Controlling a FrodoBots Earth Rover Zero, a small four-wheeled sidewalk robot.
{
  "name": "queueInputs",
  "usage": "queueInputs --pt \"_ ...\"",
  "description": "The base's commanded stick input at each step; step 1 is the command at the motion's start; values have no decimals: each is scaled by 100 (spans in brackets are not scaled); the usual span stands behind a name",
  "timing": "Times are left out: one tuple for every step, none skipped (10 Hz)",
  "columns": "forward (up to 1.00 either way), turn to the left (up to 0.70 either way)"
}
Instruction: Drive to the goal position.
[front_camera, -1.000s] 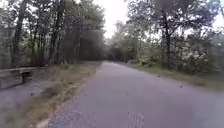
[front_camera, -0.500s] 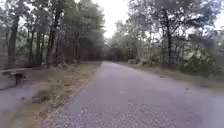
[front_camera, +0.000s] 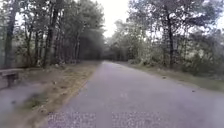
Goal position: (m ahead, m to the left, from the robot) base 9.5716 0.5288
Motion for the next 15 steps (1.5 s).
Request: queueInputs --pt "45 0" --pt "45 0" --pt "45 0" --pt "45 0" --pt "45 0" --pt "45 0" --pt "45 0" --pt "45 0" --pt "45 0" --pt "45 0" --pt "45 0" --pt "45 0" --pt "45 0" --pt "45 0" --pt "45 0"
